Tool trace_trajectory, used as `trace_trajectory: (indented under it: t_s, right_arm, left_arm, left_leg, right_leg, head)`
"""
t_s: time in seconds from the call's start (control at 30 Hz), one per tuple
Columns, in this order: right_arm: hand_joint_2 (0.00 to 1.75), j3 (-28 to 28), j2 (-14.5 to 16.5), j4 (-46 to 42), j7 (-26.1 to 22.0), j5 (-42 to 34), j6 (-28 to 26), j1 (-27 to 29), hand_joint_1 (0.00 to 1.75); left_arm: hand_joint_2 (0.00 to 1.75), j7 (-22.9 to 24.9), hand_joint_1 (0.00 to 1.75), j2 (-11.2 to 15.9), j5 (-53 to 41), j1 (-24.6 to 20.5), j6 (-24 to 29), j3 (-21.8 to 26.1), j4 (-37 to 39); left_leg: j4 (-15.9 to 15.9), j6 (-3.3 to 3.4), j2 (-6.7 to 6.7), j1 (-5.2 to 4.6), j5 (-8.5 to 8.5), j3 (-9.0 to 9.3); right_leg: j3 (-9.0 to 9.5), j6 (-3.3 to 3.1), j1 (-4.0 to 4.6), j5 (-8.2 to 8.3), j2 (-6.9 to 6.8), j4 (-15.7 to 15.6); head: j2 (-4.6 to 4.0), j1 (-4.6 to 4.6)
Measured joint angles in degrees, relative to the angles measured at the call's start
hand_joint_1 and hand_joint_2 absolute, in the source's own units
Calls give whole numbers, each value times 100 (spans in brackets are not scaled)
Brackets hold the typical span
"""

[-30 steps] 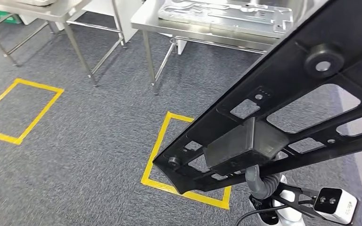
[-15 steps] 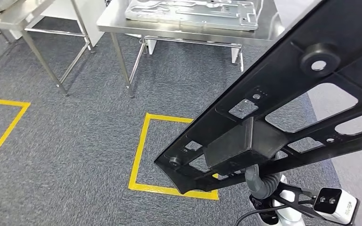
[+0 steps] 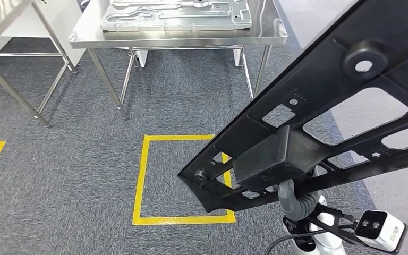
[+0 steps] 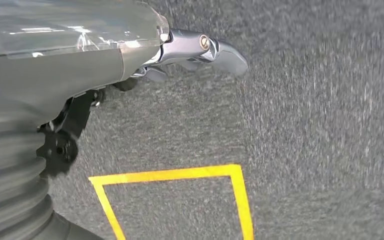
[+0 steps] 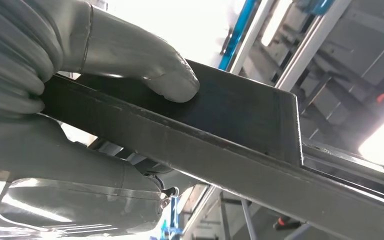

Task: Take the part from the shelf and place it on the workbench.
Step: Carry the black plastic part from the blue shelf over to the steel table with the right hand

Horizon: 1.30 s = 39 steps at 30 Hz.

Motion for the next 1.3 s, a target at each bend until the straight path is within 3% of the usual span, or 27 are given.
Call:
trace_trajectory:
  t_s: [0.07, 0.1, 0.23, 0.3, 0.37, 0.4, 0.43, 0.47, 0.57, 0.63, 0.77, 0.8, 0.87, 0.9, 0.93, 0.97, 1.0, 1.03, 1.1, 1.23, 1.3]
  right_arm:
    - [175, -6, 0, -34, -1, 17, -39, 10, 175]
    - [175, -10, 0, -50, -1, 25, -51, 19, 175]
    - [175, -33, 0, -125, 0, 64, -77, 78, 175]
    - [175, -41, 0, -153, 0, 97, -104, 87, 175]
    - [175, -42, 0, -161, 0, 118, -140, 90, 175]
    - [175, -42, 0, -161, 0, 122, -156, 93, 175]
    - [175, -42, 0, -161, 0, 122, -167, 94, 175]
    - [175, -42, 0, -162, 0, 122, -179, 93, 175]
    - [175, -41, 1, -174, 0, 118, -221, 71, 175]
    - [175, -41, 1, -184, 0, 108, -231, 51, 175]
    - [175, -42, 3, -200, -1, 100, -229, 30, 175]
    - [175, -41, 4, -205, -1, 99, -229, 19, 175]
    - [175, -41, 7, -208, -1, 98, -230, 5, 175]
    - [175, -41, 7, -208, 0, 98, -231, 7, 175]
    - [175, -42, 7, -207, 0, 97, -232, 8, 175]
    - [175, -42, 7, -208, 0, 94, -232, 9, 175]
    - [175, -42, 7, -209, 0, 91, -232, 9, 175]
    - [175, -42, 7, -210, 0, 87, -232, 8, 175]
    - [175, -43, 5, -214, 0, 73, -228, 7, 175]
    - [175, -60, 4, -235, 1, 29, -185, 15, 175]
    - [175, -80, 4, -243, -1, 21, -154, 7, 175]
  left_arm:
    - [175, 3, 0, 15, 0, -14, -8, 2, 1]
    - [175, 3, 0, 23, -1, -21, -9, 3, 1]
    - [175, 4, 0, 30, -2, -38, -25, 4, 1]
    - [175, 3, 0, 29, -1, -39, -36, 5, 1]
    - [175, 3, 0, 30, -2, -38, -48, 4, 1]
    - [175, 3, 0, 31, -2, -38, -52, 3, 1]
    - [175, 3, 0, 32, -2, -40, -56, 3, 1]
    - [175, 3, 0, 33, -2, -41, -58, 3, 1]
    - [175, 3, 0, 33, -2, -53, -62, 2, 1]
    - [175, 2, 0, 40, -2, -64, -62, 1, 1]
    - [175, 1, 0, 51, -2, -95, -61, -1, 1]
    - [175, 1, 0, 54, -2, -100, -61, -2, 1]
    - [175, 1, 0, 57, -2, -101, -60, -3, 1]
    - [175, 1, 0, 58, -2, -97, -58, -4, 1]
    - [175, 1, 0, 58, -1, -95, -56, -4, 2]
    - [175, 1, 0, 57, -1, -92, -55, -4, 2]
    - [175, 1, 0, 57, 0, -92, -55, -4, 2]
    - [175, 1, 0, 61, 0, -94, -55, -4, 2]
    - [175, 2, 0, 75, -2, -104, -52, -4, 4]
    - [175, 2, 0, 86, -2, -121, -47, -7, 7]
    - [175, 3, 0, 86, -1, -123, -46, -9, 8]
  left_leg:
    - [-722, 53, -23, -16, 311, 298]
    - [-888, 80, -32, -25, 350, 362]
    - [-987, 207, -21, -15, 369, 382]
    - [-1015, 266, 1, 1, 384, 391]
    - [-1015, 287, 17, -1, 377, 387]
    - [-1013, 288, 23, -1, 374, 388]
    - [-1012, 284, 27, -1, 369, 394]
    - [-1010, 275, 28, 0, 361, 407]
    - [-994, 213, 26, -15, 312, 457]
    - [-985, 146, 28, -37, 286, 463]
    - [-835, 11, 37, -13, 147, 427]
    - [-585, -12, 28, -5, 11, 314]
    - [211, -41, 15, -1, -326, -94]
    - [565, -48, 13, -1, -427, -298]
    - [728, -44, 13, -1, -406, -419]
    - [666, -30, 12, -2, -270, -431]
    - [371, -2, 11, -9, -42, -327]
    - [-59, 47, 8, -24, 203, -153]
    - [-752, 140, 12, -66, 437, 160]
    - [-1025, 267, 17, -83, 403, 329]
    - [-1075, 319, 17, -54, 394, 441]
  right_leg:
    - [15, 41, 23, -30, 45, 28]
    - [8, 67, 30, -36, 59, 37]
    - [-40, 195, 18, -94, 32, 108]
    - [-244, 242, 4, -379, -42, 564]
    - [-623, 271, -10, -738, -79, 1342]
    - [-768, 282, -20, -809, -84, 1622]
    - [-819, 287, -29, -769, -89, 1703]
    - [-751, 286, -37, -620, -98, 1547]
    - [-203, 241, -32, -90, -156, 410]
    - [-61, 189, -7, -39, -163, 85]
    - [-9, 42, -12, -46, -129, 24]
    - [15, 10, -18, -49, -129, 9]
    - [36, -34, -3, -74, -123, 9]
    - [47, -47, 8, -88, -115, 11]
    - [63, -56, 20, -105, -103, 13]
    - [88, -58, 32, -126, -89, 14]
    - [124, -55, 44, -151, -75, 15]
    - [162, -50, 49, -181, -65, 15]
    - [213, -8, 64, -238, -51, 14]
    - [255, 132, 56, -233, -55, 98]
    - [115, 191, 39, -401, -71, 425]
  head:
    - [0, 0]
    - [0, 0]
    - [0, 1]
    - [0, 1]
    - [0, 0]
    - [0, 0]
    - [0, 0]
    - [0, 0]
    - [0, 0]
    - [0, 0]
    - [0, -1]
    - [0, -1]
    - [0, -1]
    - [0, 0]
    - [0, 0]
    - [0, 0]
    - [0, 0]
    - [0, 0]
    - [0, 0]
    - [0, 0]
    - [0, 1]
